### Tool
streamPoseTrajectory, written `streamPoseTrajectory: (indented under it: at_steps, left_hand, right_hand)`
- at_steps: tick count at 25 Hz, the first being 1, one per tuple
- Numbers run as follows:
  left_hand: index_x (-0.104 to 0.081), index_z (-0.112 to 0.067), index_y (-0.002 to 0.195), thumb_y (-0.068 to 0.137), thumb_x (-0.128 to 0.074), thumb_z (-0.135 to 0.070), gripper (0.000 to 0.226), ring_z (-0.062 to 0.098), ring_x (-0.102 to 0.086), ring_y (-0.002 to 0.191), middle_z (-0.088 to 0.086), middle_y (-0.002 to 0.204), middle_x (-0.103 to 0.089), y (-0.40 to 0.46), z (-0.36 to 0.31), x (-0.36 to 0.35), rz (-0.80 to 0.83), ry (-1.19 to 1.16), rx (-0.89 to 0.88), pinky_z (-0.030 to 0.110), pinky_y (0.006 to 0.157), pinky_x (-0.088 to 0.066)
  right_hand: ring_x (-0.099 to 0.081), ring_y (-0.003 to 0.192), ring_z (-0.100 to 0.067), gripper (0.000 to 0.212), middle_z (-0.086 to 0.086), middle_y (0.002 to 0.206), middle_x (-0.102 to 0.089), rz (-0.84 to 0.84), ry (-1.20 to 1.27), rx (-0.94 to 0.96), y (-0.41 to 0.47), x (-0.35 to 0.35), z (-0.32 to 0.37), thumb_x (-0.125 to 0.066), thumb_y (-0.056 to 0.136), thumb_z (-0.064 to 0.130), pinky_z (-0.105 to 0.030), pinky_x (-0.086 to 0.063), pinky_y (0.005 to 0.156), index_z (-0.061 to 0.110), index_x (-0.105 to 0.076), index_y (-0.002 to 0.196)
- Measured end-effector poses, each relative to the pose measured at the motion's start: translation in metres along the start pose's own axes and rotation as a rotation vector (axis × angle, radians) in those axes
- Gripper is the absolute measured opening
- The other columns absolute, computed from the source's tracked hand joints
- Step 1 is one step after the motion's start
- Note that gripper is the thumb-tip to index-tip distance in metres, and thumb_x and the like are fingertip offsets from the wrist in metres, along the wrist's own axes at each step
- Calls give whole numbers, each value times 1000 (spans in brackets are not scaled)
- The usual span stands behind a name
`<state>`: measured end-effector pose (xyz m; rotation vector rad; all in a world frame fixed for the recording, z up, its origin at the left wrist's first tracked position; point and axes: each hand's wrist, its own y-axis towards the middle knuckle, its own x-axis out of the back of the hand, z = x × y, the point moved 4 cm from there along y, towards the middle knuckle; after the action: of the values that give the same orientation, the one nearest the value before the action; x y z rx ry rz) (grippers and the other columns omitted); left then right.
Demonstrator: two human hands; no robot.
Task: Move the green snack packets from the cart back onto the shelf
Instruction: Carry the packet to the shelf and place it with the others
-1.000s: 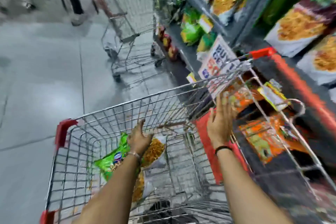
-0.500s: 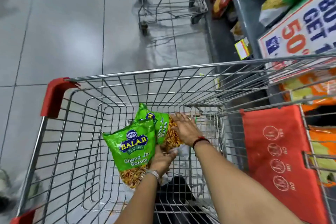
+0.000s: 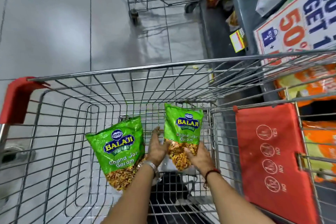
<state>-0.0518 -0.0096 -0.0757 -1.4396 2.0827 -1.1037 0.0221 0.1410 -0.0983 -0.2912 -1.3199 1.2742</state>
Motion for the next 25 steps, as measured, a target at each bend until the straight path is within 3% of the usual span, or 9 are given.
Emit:
streamPoseTrajectory:
  at_steps: [3,7,10,12,15,17,19,21,25]
  left_hand:
    - [-17,-7,136,73,-70,-10,82,35,-27,133,19,145,-26,16,0,-5,6,94,56,44,112,-29]
    - [-29,-9,130,71,-67,2,71,38,-50,112,28,130,-45,11,2,-15,7,54,56,54,99,-44]
    - [-33,-2,130,75,-63,3,63,39,-55,106,28,130,-46,-5,-6,-16,51,71,15,39,91,-51]
    - [-38,1,127,78,-59,3,53,25,-60,76,25,123,-50,-24,-26,-15,93,93,-39,15,58,-54]
    - [-46,-3,113,81,-54,4,34,-3,-56,47,10,94,-54,-71,-82,-21,133,116,-201,3,39,-40]
    - [-43,0,121,83,-53,3,40,-6,-60,57,12,104,-54,-93,-118,-25,158,98,-323,2,49,-44]
    - [-43,0,124,84,-53,-2,41,12,-63,87,19,121,-53,-128,-155,-36,203,109,-459,18,75,-51]
    - [-44,0,123,86,-49,-3,37,0,-62,82,14,120,-54,-164,-188,-55,268,98,-577,18,76,-51]
    - [-48,-12,120,76,-56,-33,49,23,-54,111,20,129,-54,-265,-239,-119,397,100,-804,43,102,-42]
  right_hand:
    - [-44,123,-33,81,-17,135,-45,11,446,-20,15,7,7,-72,72,32,-52,-38,104,12,-24,134]
    - [-56,107,-31,71,-24,125,-56,28,604,-52,20,3,-2,-80,61,21,-48,-49,92,3,-45,119]
    - [-57,107,-32,79,-21,120,-59,45,624,1,-1,14,-3,-85,48,30,-48,-49,92,9,-49,115]
    - [-56,110,-31,88,-16,120,-59,34,630,69,-16,30,-1,-85,41,38,-52,-45,97,16,-45,116]
    - [-55,105,-25,63,-15,114,-59,-28,632,225,-65,79,16,-78,64,10,-50,-44,100,7,-44,117]
    - [-55,107,-26,67,-14,116,-59,-112,620,278,-96,115,28,-79,63,20,-43,-45,99,6,-44,119]
    - [-56,104,-21,76,-13,118,-58,-214,653,345,-145,158,35,-81,57,32,-23,-48,89,3,-45,119]
    - [-56,93,-7,82,-9,118,-57,-337,681,417,-190,197,37,-79,55,37,-5,-45,72,0,-44,119]
    - [-50,93,-7,64,-9,111,-51,-660,745,586,-297,279,1,-69,70,-5,7,-37,57,-6,-33,123]
